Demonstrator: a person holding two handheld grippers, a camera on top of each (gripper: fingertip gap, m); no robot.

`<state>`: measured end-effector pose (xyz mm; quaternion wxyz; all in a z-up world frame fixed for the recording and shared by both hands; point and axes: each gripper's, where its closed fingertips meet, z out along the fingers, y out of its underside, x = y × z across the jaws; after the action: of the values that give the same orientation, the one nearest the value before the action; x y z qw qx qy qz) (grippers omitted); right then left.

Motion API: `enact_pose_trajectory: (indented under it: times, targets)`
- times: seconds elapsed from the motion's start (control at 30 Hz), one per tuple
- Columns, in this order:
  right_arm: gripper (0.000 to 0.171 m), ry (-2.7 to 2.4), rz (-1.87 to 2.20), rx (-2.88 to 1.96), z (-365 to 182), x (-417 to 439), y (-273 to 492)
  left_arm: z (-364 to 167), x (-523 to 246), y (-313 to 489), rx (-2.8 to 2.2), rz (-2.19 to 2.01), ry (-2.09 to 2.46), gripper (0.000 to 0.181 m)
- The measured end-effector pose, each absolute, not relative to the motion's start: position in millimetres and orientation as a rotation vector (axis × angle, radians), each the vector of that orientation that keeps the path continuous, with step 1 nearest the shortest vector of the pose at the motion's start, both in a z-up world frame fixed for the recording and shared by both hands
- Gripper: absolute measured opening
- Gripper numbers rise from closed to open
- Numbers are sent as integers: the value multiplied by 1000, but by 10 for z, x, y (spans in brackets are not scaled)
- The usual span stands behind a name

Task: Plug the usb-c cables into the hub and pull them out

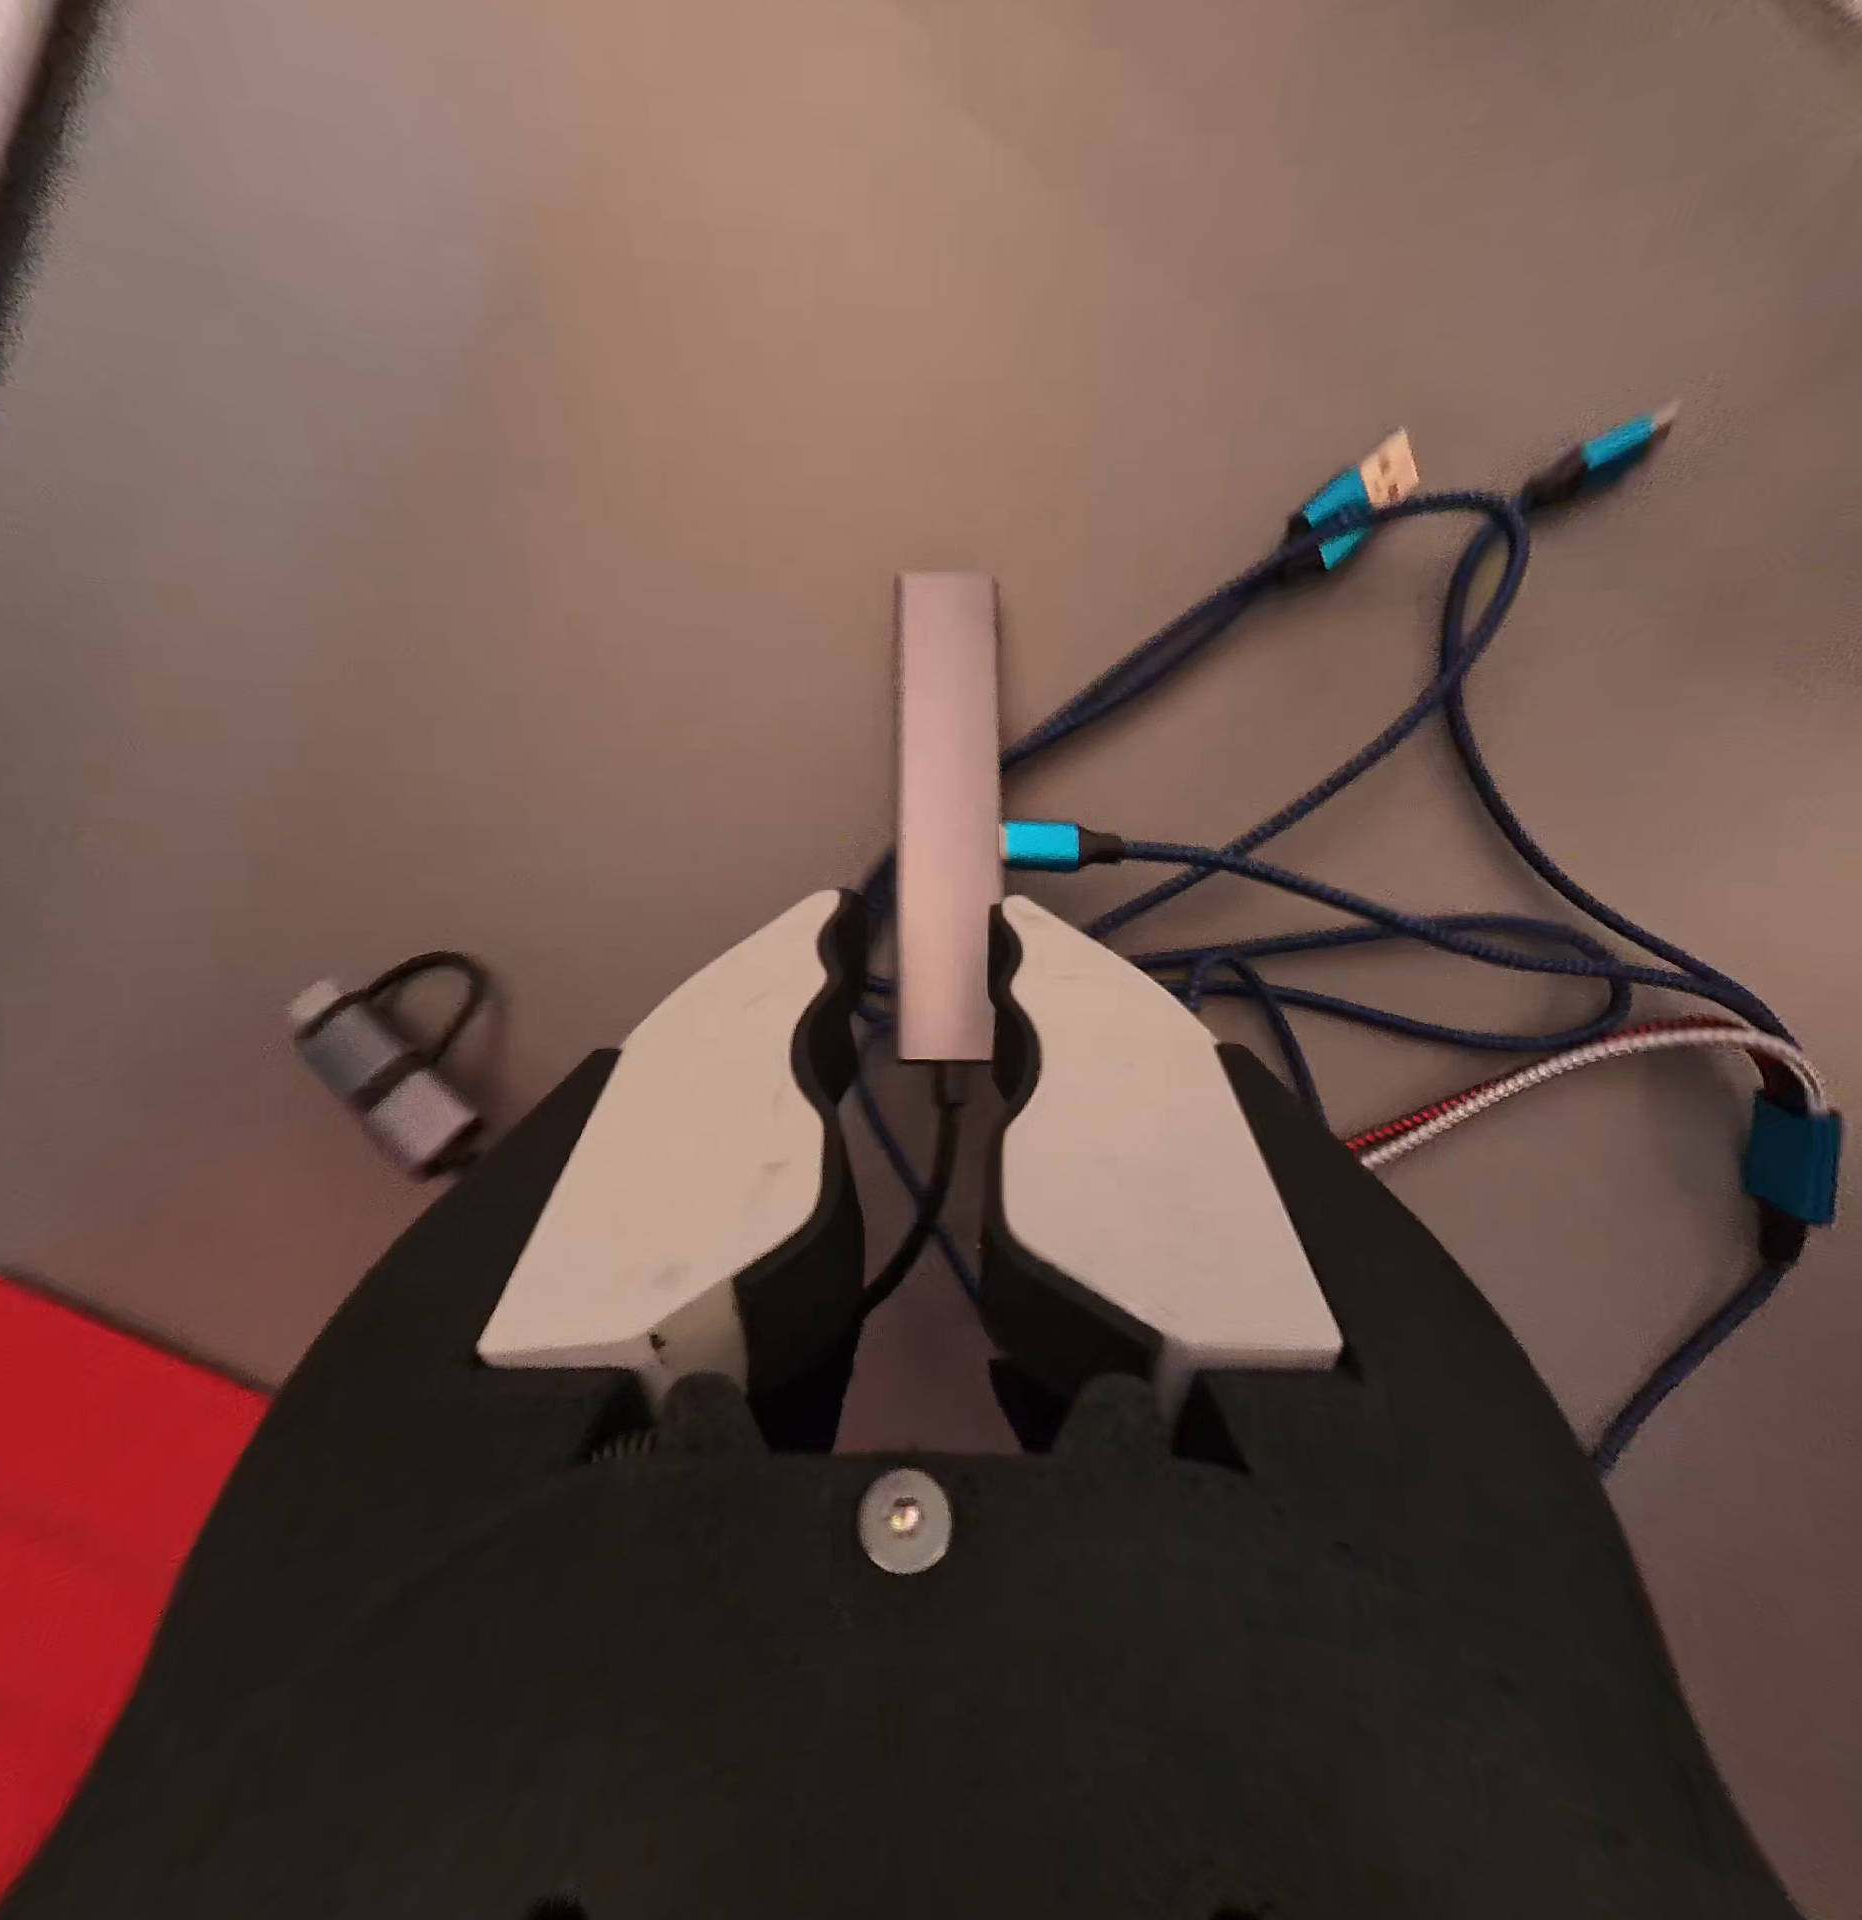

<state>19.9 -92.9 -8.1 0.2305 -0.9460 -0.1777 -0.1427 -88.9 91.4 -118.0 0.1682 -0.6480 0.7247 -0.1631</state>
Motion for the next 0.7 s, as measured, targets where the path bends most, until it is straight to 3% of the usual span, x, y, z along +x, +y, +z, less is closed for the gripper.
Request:
enact_pose_trajectory:
  times: [0.2,0.4,0.63,0.7]
  targets:
    - [16,-473,-370,-2354,440,135,-701,-429,-856,927,-1733,-869,1833,40]
    - [16,-440,-361,-2097,924,34,-501,708,-951,394,-1352,-1956,1531,51]
    - [16,-465,-334,-2005,1031,-79,-448,934,-987,98,-1164,-2215,1503,40]
    - [16,-480,-318,-2007,1012,-98,-429,913,-953,80,-1160,-2175,1495,26]
